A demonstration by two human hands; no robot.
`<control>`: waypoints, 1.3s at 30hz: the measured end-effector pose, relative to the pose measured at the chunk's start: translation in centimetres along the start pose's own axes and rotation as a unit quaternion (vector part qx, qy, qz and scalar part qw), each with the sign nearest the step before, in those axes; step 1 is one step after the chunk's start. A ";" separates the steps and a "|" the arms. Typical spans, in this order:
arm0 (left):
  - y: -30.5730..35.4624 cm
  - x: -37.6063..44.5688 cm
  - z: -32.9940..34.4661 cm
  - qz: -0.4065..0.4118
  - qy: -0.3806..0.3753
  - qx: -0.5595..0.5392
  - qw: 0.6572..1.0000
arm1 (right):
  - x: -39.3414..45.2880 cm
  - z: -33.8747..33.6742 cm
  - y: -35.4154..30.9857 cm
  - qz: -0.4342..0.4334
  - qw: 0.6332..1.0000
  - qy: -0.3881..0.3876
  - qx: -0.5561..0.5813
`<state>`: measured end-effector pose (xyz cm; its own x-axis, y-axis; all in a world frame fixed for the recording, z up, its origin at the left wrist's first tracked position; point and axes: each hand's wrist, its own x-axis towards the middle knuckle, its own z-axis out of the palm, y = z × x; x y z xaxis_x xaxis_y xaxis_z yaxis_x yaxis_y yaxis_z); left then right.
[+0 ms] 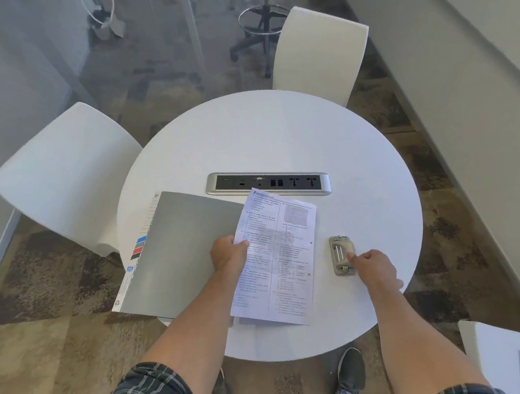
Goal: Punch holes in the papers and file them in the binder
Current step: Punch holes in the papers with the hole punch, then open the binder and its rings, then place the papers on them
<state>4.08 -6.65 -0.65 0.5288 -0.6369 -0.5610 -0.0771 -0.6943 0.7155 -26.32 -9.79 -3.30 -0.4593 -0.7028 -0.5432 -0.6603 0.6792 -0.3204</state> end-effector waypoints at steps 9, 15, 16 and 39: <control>-0.9 -1.0 -1.2 -0.015 -0.020 -0.061 0.998 | -4.7 2.7 -1.7 -0.248 0.961 0.009 0.119; -1.3 -1.5 -2.0 -0.014 -0.078 -0.089 0.993 | -5.6 5.2 -1.2 -0.141 0.920 -0.191 0.310; -1.4 -1.5 -2.2 -0.006 -0.087 -0.075 0.993 | -5.8 5.3 -1.1 -0.146 0.915 -0.199 0.318; -8.8 -1.9 -12.1 0.317 -0.103 0.687 0.646 | -4.9 5.5 0.3 -0.092 0.982 -0.082 0.146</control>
<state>14.00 4.77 -0.82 -0.0901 -0.8725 -0.4802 -0.9749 0.1757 -0.1365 -21.01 -4.97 -4.99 -0.2308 -0.7920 -0.5652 -0.5143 0.5924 -0.6201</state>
